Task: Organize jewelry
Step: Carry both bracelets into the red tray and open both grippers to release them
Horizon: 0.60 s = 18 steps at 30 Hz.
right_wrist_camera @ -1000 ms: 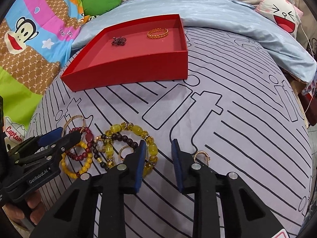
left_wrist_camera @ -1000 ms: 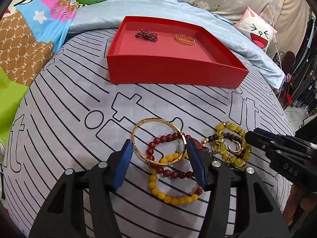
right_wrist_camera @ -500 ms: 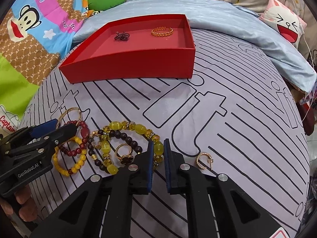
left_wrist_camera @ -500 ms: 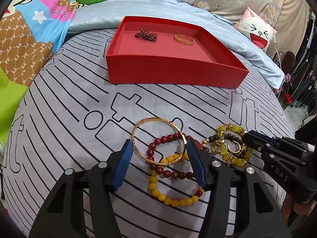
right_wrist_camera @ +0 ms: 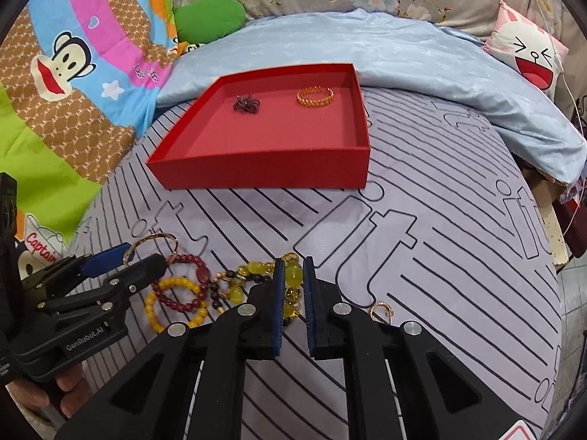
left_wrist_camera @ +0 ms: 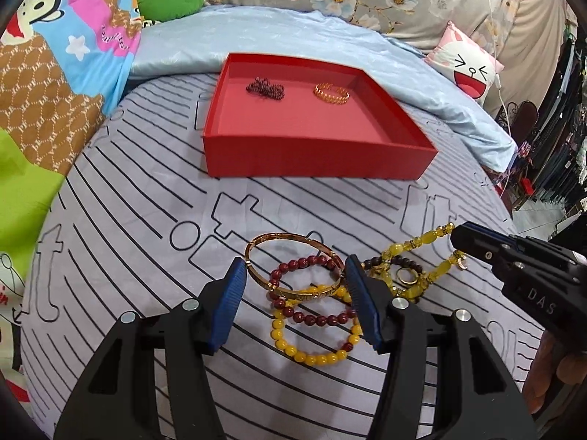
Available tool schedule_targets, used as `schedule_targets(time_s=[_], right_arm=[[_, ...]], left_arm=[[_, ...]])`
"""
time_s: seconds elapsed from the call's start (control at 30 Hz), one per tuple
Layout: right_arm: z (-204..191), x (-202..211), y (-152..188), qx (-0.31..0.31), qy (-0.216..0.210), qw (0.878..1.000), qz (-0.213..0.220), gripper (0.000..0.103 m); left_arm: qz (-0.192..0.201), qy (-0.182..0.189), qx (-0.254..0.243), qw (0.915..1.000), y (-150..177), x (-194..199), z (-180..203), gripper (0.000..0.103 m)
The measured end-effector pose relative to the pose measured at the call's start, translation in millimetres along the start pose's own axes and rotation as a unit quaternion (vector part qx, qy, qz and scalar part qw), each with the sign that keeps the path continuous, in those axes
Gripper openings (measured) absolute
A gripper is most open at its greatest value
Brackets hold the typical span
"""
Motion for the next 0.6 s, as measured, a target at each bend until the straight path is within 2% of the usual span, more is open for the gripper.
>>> schedule_targets(time_s=[0.27, 0.47, 0.6], right_arm=[[-7, 26, -25, 0.007, -0.015, 1.0, 0.026, 0.009], [-6, 37, -66, 0.017, -0.024, 0.998, 0.05, 0.009], [-6, 34, -106, 0.029, -0.032, 0.997, 0.065, 0.009]], left_arm=[[0.026, 0.009, -0.009, 0.9996, -21, 25, 4, 0.053], [0.054, 0.015, -0.018, 0.9983, -60, 34, 8, 0.053], [0.072, 0.021, -0.024, 0.9969, -93, 31, 10, 0.053]])
Point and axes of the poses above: each gripper's, at about its wrist camera, not at the fingertips, and x roughly against the way its jaws point, z to its right, y to its underside, the point moved 2 cm from there along -x, roughly the way its jaws point, and after that the axes turned 10 degrees about -y, right-handed, at the moved point
